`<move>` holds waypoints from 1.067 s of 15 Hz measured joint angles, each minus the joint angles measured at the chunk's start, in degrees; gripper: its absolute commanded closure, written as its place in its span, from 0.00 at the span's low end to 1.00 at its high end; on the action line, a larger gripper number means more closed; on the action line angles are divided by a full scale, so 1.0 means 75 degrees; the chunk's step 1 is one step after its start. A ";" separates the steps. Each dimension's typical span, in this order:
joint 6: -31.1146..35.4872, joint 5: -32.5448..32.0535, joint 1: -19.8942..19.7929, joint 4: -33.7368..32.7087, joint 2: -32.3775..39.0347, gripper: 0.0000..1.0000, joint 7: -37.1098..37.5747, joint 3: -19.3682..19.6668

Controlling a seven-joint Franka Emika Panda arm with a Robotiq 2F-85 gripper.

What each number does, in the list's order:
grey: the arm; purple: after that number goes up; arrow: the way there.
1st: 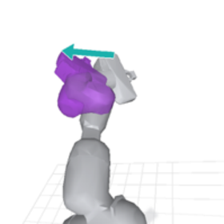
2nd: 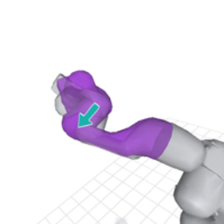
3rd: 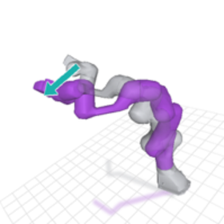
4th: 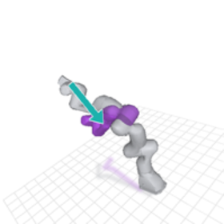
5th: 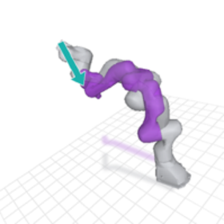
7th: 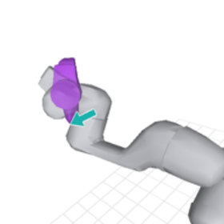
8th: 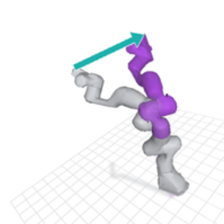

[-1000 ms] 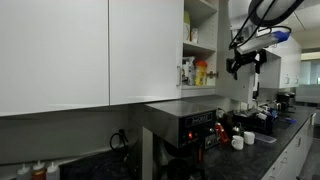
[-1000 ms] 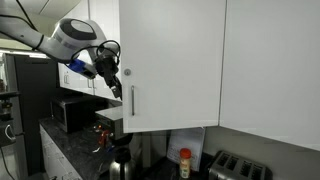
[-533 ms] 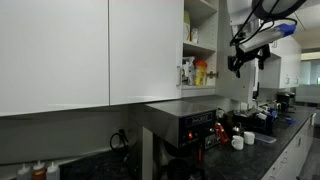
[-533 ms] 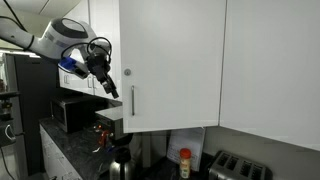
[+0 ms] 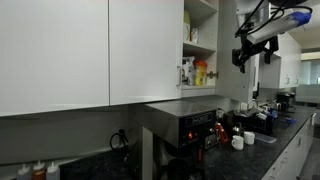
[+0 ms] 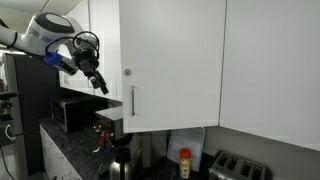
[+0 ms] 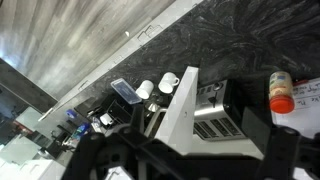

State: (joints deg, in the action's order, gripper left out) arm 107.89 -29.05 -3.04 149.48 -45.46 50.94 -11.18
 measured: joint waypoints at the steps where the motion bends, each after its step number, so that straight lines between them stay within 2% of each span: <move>1: -0.0026 0.0170 0.0063 0.0034 -0.0152 0.00 -0.0092 0.0012; 10: -0.0547 0.1723 0.0481 0.0174 -0.1951 0.00 -0.1510 0.0103; 16: -0.0647 0.1902 0.0416 0.0211 -0.2362 0.00 -0.1639 0.0146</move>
State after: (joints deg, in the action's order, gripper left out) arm 103.03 -14.79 0.07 151.06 -63.18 38.65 -10.08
